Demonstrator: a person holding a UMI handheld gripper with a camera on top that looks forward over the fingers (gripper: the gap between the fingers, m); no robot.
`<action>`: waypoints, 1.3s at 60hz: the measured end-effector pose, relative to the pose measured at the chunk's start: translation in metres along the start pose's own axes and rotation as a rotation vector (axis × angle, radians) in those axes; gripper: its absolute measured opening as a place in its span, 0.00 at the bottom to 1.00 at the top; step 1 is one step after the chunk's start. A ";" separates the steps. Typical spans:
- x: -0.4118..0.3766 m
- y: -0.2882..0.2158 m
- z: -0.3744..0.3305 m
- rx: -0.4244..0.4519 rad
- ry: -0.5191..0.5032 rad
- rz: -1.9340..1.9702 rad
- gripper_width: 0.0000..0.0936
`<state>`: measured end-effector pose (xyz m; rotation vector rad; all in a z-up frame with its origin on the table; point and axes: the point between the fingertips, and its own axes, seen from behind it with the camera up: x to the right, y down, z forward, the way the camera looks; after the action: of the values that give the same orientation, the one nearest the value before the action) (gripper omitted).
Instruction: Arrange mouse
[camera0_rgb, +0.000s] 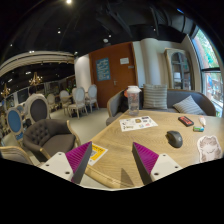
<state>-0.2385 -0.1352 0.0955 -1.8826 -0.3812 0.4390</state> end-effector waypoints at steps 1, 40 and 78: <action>0.012 0.012 0.007 0.001 0.012 -0.009 0.90; 0.310 0.031 0.105 -0.279 0.415 -0.017 0.88; 0.334 -0.009 0.096 -0.197 0.401 0.041 0.41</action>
<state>0.0091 0.1009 0.0345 -2.1154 -0.1193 0.0442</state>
